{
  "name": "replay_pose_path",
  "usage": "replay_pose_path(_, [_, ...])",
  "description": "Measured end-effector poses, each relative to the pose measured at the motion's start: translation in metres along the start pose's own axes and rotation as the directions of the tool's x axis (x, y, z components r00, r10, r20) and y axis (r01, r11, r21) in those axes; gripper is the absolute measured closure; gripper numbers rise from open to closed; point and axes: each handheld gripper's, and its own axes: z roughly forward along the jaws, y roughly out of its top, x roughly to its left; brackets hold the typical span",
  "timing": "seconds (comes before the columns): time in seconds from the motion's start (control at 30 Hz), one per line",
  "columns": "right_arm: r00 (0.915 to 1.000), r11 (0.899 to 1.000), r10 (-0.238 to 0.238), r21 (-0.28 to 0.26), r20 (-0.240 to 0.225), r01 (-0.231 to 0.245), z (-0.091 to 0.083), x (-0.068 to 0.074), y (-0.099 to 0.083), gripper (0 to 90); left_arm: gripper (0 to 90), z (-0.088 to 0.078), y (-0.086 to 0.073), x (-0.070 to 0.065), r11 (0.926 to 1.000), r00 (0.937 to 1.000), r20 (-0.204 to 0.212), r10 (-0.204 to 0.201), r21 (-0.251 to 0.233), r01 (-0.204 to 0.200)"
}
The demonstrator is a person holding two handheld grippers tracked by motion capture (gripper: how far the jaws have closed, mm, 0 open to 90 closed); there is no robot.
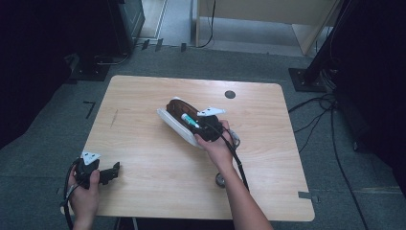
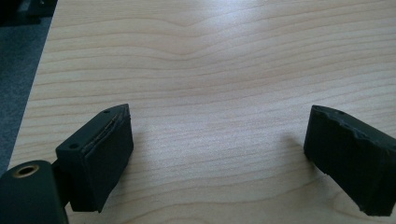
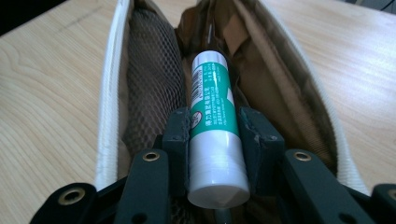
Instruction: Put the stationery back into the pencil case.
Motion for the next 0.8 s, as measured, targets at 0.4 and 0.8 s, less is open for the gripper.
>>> replay_pose_path(0.4, [0.9997, 0.999, 0.021, 0.041, -0.011, -0.020, 0.011, -0.005, -0.009, 65.2, 8.4, 0.000, 0.000, 0.000, 1.0000, 1.0000, 0.000, 0.000, 0.000, 0.000])
replay_pose_path(0.8, [0.9999, 0.992, 0.004, 0.127, 0.015, -0.006, 0.018, -0.008, -0.014, 65.1, 8.4, 0.000, 0.000, 0.000, 1.0000, 1.0000, 0.000, 0.000, 0.000, 0.000])
